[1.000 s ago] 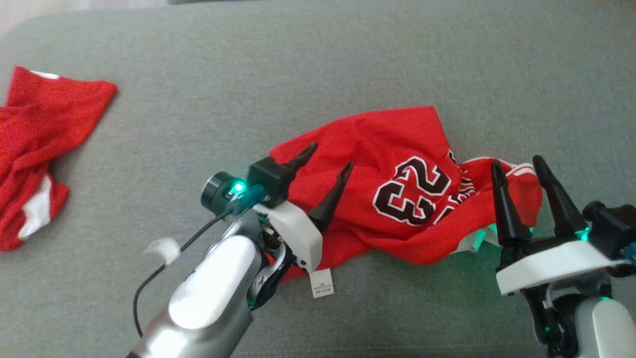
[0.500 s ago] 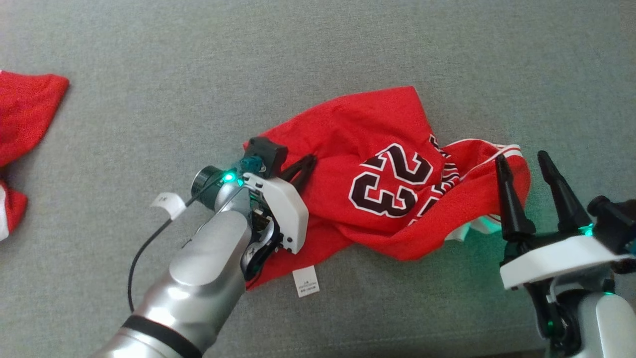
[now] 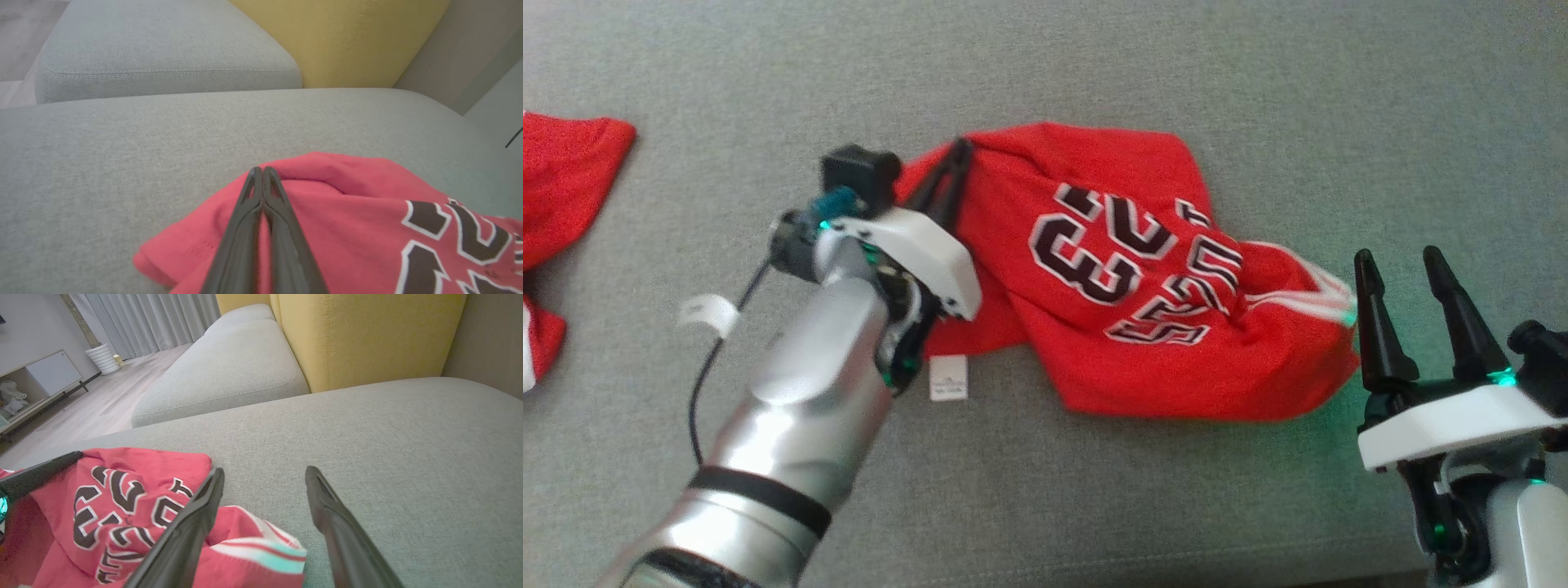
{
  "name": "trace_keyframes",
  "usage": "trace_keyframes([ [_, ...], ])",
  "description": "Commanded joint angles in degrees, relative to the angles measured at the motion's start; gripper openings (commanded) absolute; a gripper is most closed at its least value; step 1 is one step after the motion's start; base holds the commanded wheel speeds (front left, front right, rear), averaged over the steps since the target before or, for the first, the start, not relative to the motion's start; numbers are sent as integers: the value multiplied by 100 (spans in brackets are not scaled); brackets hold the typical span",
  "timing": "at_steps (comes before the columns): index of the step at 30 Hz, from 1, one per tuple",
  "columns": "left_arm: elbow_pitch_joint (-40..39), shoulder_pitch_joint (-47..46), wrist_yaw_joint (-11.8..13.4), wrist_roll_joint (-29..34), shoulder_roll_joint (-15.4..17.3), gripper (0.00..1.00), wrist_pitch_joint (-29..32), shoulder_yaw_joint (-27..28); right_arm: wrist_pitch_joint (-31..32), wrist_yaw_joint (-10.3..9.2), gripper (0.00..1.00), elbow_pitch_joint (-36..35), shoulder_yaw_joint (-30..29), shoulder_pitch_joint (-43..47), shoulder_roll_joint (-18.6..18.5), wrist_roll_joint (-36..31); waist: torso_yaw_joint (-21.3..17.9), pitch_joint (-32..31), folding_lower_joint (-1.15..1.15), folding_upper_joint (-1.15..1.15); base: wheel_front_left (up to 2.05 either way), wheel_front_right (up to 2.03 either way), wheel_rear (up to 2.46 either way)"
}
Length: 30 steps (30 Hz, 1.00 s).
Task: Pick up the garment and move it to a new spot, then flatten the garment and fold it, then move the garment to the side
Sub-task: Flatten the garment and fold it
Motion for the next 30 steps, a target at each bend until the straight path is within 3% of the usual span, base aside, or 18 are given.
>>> trace_keyframes([
  [1, -37, -301, 35, -64, 186, 0, -73, 252, -23, 43, 100, -183, 97, -215, -21, 60, -43, 27, 0, 0, 0, 0, 0],
  [12, 972, -829, -67, -318, 432, 0, -199, 738, -136, 43, 100, -71, 154, -302, -21, 153, -303, 154, 0, 0, 0, 0, 0],
  [13, 1030, -836, -101, -323, 433, 31, -207, 755, -165, 43, 100, -65, 156, -304, -20, 148, -311, 154, 0, 0, 0, 0, 0],
  [14, 1075, -828, -124, -314, 432, 100, -214, 761, -189, 43, 100, -52, 159, -305, -20, 141, -315, 151, 0, 0, 0, 0, 0],
  [19, 508, -495, -13, -32, 476, 100, -227, 929, -325, 43, 100, -1, 211, -321, -20, -16, -248, 43, 0, 0, 0, 0, 0],
  [30, -3066, 1995, 630, 1115, 558, 100, -229, 2047, -527, 43, 100, 12, 496, -366, -158, -509, 126, -386, 0, 0, 0, 0, 0],
])
